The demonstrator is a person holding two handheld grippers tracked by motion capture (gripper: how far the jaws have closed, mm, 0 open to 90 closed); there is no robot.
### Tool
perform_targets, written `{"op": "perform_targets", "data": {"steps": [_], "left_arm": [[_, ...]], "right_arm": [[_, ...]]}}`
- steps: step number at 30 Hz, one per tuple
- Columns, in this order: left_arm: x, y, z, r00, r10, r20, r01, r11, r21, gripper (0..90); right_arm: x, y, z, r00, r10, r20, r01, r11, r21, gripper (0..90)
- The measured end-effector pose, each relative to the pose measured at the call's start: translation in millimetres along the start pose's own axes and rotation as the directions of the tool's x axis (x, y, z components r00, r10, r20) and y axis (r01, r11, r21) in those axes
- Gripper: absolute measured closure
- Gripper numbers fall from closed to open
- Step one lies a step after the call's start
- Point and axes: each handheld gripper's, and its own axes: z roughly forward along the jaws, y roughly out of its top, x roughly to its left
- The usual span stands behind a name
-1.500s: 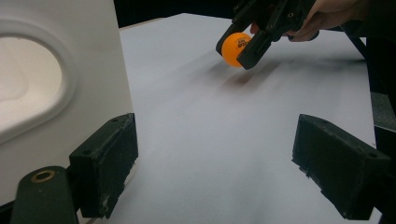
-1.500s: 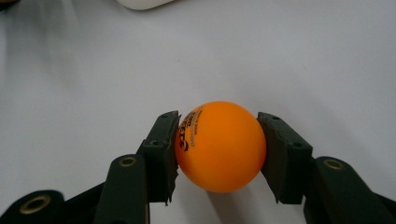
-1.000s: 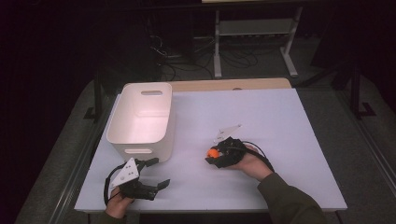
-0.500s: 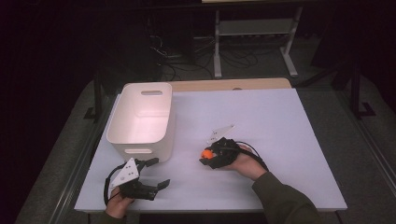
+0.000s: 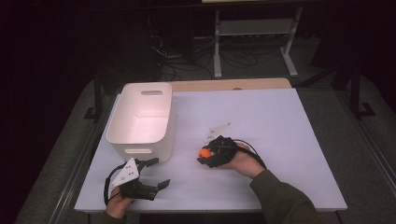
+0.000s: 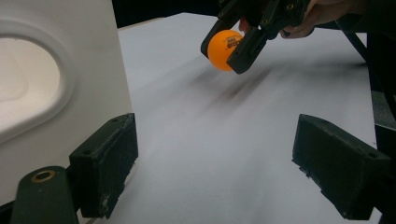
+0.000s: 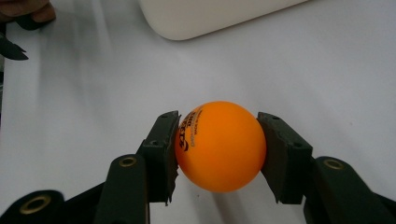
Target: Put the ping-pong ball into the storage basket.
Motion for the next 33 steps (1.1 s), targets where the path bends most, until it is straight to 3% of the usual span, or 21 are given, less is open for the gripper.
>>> {"op": "perform_targets", "data": {"steps": [33], "left_arm": [[-0.1,0.0,0.1,1.0000,0.002,0.000,-0.002,1.0000,0.000,14.0]], "right_arm": [[-0.7,35.9,-17.1,0.9997,-0.023,-0.009,0.023,0.999,-0.030,49.6]]}}
